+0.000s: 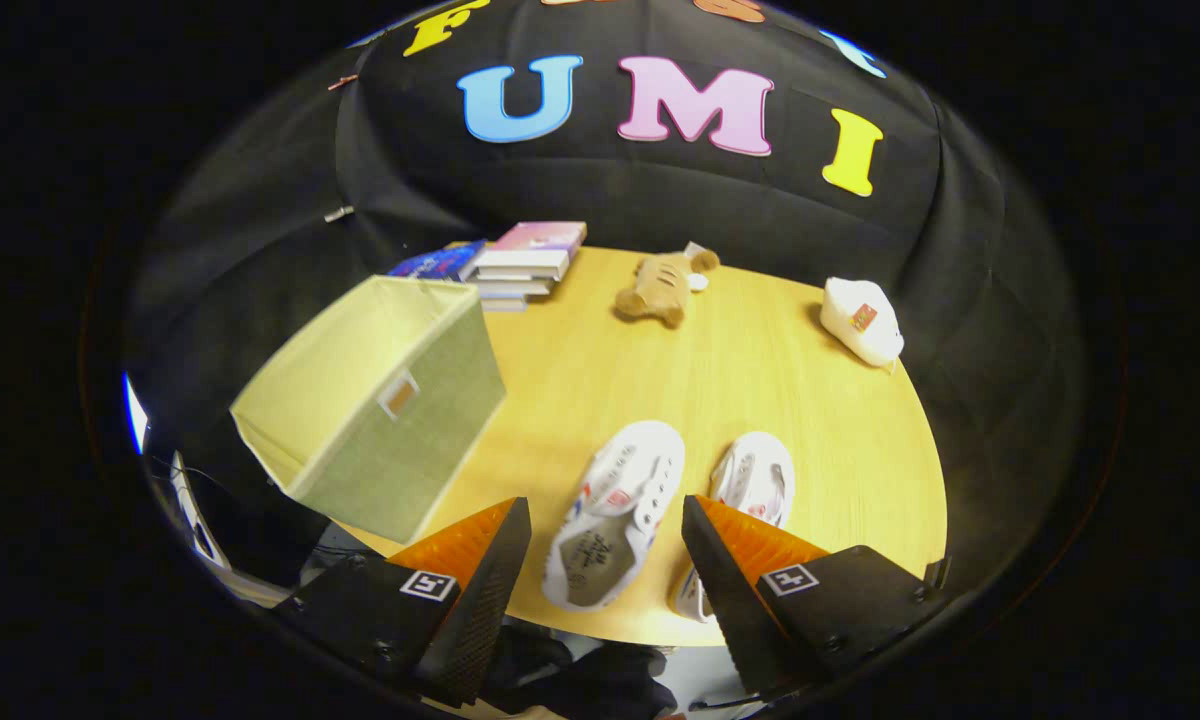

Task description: Open the storage box then place both shoes into the box .Put the left shoe in first, then the right shoe, with the right side of both shoes facing outward in a uniform manner.

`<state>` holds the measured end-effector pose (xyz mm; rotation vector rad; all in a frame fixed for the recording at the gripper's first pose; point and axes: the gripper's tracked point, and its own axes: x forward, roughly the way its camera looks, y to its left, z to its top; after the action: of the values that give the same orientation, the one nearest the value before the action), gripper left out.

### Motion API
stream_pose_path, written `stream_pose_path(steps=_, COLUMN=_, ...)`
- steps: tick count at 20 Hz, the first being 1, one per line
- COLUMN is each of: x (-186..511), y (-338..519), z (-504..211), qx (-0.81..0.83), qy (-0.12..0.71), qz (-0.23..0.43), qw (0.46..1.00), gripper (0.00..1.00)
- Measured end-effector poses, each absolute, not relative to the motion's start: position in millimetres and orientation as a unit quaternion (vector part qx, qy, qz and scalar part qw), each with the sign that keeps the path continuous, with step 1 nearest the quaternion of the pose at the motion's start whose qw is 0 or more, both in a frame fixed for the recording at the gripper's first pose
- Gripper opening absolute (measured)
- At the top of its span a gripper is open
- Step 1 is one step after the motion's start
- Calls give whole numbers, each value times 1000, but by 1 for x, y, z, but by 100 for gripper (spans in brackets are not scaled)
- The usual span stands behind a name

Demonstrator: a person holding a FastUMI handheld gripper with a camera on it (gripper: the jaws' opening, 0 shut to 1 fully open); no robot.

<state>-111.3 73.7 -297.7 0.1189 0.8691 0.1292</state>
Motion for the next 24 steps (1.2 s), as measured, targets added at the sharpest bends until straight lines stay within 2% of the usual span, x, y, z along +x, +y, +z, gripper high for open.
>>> stream_pose_path(steps=2, x=-122, y=69, z=-332, qx=46, qy=442, qz=52, qw=895, gripper=92)
stream_pose_path(steps=5, x=-121, y=74, z=-373, qx=65, qy=461, qz=39, qw=884, gripper=77)
stream_pose_path(steps=10, x=-97, y=71, z=-409, qx=89, qy=452, qz=8, qw=887, gripper=68)
stream_pose_path(steps=12, x=-85, y=68, z=-416, qx=104, qy=441, qz=-11, qw=891, gripper=60)
stream_pose_path(steps=13, x=-81, y=70, z=-420, qx=113, qy=440, qz=-14, qw=891, gripper=52)
stream_pose_path(steps=14, x=-78, y=74, z=-420, qx=124, qy=437, qz=-17, qw=891, gripper=49)
stream_pose_path(steps=17, x=-74, y=67, z=-422, qx=130, qy=436, qz=-42, qw=889, gripper=32)
stream_pose_path(steps=19, x=-74, y=62, z=-424, qx=159, qy=439, qz=-54, qw=883, gripper=12)
stream_pose_path(steps=21, x=-73, y=63, z=-422, qx=194, qy=439, qz=-53, qw=876, gripper=7)
stream_pose_path(steps=24, x=-71, y=63, z=-406, qx=223, qy=432, qz=-47, qw=872, gripper=6)
